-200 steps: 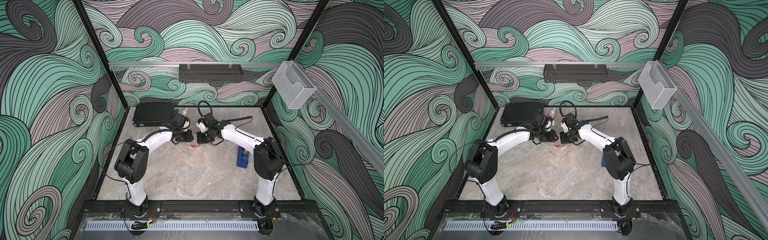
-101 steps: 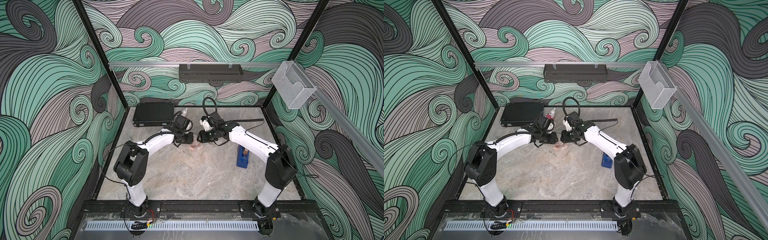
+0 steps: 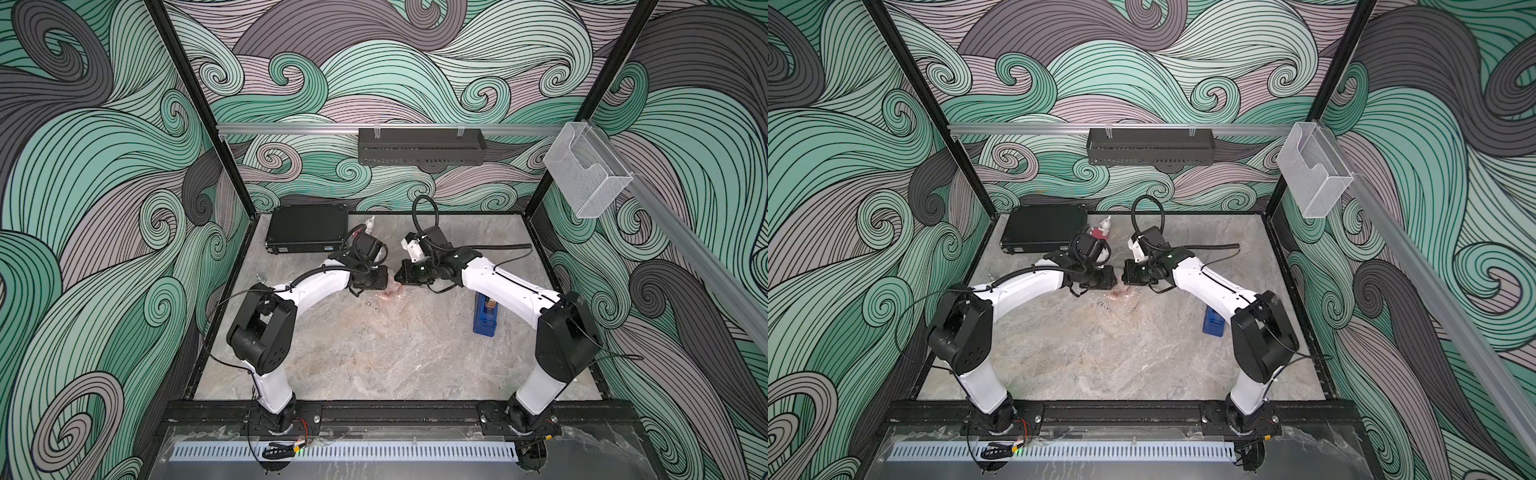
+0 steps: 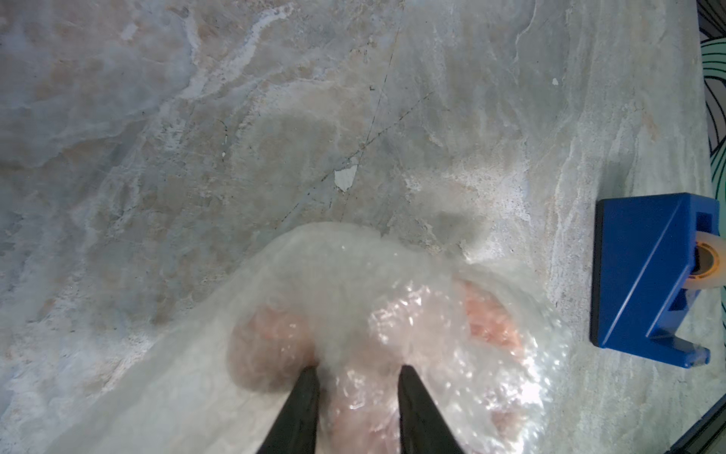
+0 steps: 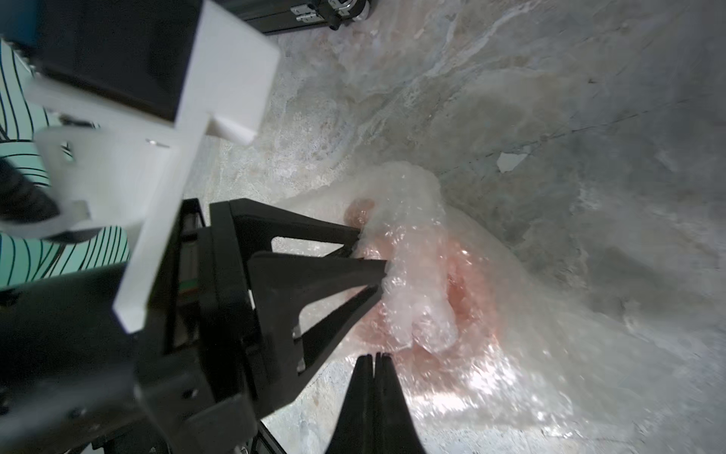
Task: Wrap mugs in bubble wrap
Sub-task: Wrap the mug in bubble wrap.
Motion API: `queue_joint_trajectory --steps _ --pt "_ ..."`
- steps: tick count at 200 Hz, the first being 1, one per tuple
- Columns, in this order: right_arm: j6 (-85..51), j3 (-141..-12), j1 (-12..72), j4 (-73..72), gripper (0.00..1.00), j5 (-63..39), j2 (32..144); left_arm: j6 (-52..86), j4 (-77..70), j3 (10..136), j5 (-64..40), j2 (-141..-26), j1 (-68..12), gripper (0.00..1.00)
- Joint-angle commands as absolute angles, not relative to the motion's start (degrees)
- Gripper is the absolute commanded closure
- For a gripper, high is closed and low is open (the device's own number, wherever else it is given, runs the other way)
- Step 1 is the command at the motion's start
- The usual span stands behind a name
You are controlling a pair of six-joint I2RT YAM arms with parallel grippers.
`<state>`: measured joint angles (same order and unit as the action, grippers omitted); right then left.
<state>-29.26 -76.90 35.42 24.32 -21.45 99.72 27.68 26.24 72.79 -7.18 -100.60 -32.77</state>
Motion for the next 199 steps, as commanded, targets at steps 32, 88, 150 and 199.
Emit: queue_joint_trajectory --steps 32,88,150,199 --pt "-31.5 -79.9 35.8 21.3 1.0 -25.4 107.3 31.4 30.2 69.9 -7.5 -99.3 -34.1 0.66" --pt "-23.7 -80.3 36.0 33.2 1.0 -14.9 108.5 32.5 31.9 68.9 -7.4 -94.1 -34.1 0.64" --pt "-19.2 -84.6 36.2 38.0 1.0 -12.7 111.2 30.8 36.5 72.5 -2.4 -91.0 -32.6 0.55" --pt "-17.4 -85.5 36.3 38.9 1.0 -11.3 113.2 27.3 36.4 76.1 -5.0 -96.1 -30.6 0.51"
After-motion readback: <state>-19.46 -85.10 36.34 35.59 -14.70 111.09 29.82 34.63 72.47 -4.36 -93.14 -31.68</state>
